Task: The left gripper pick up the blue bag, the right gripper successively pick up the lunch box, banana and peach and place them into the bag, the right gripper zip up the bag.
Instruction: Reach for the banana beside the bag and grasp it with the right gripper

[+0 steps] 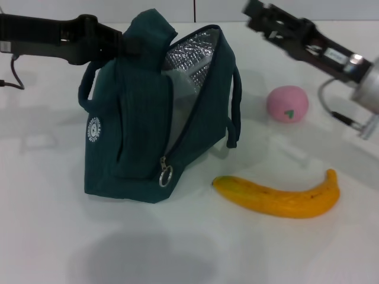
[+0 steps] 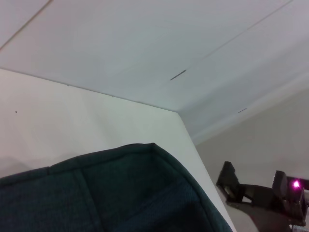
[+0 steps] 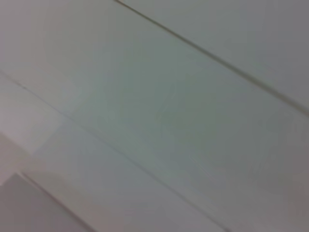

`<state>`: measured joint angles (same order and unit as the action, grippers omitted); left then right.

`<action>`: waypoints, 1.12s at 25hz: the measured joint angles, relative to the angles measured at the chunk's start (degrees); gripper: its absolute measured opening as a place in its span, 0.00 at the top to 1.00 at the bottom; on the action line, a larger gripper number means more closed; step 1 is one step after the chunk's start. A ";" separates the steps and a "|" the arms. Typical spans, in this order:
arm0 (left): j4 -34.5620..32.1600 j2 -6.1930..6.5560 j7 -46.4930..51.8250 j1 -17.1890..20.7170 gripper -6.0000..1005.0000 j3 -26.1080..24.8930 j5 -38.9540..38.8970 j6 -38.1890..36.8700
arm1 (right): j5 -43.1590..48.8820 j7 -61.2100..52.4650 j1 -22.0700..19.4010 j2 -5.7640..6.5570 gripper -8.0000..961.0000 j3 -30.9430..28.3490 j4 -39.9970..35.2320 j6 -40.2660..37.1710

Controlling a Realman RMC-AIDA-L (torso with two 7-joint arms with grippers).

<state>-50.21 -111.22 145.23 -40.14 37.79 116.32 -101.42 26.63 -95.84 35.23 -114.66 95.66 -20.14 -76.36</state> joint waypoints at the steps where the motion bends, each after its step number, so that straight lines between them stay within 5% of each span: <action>1: -0.12 0.04 -0.03 0.09 0.95 0.00 0.00 0.01 | 0.53 1.75 -0.43 0.84 0.38 -0.13 -0.03 -0.77; 5: -0.30 0.23 -0.18 -0.04 0.95 0.01 0.01 0.00 | 8.21 5.35 -1.07 5.72 0.36 -0.21 -3.46 -2.51; 8: -0.32 0.31 -0.38 -0.01 0.95 0.01 0.04 0.00 | 12.26 5.41 -1.32 7.30 0.35 -0.41 -6.34 -2.14; 9: -0.32 0.34 -0.45 0.04 0.95 0.00 0.05 0.00 | 20.40 5.44 -2.44 8.95 0.35 -3.58 -12.72 -1.88; 13: -0.32 0.34 -0.60 0.14 0.95 0.00 0.06 0.00 | 37.88 2.08 -2.90 9.78 0.34 -12.88 -22.77 -4.03; 17: -0.35 0.28 -1.10 0.14 0.95 0.01 0.06 0.02 | 60.95 -5.15 -0.52 9.31 0.31 -22.03 -33.34 -11.23; 20: -0.20 0.31 -1.53 -0.03 0.94 0.01 0.24 0.41 | 74.72 -8.48 2.28 8.70 0.09 -25.65 -39.47 -17.60; 23: -0.17 0.31 -1.54 -0.11 0.94 0.03 0.46 0.52 | 85.74 -10.21 5.54 8.15 0.09 -26.18 -42.57 -22.92; 28: -0.08 0.31 -1.53 -0.23 0.94 0.19 0.53 0.56 | 99.28 -9.42 8.39 4.69 0.09 -25.81 -47.20 -27.69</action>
<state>-50.30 -110.91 143.70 -40.37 37.98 116.85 -100.86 125.91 -105.26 43.62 -109.97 69.84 -67.34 -104.05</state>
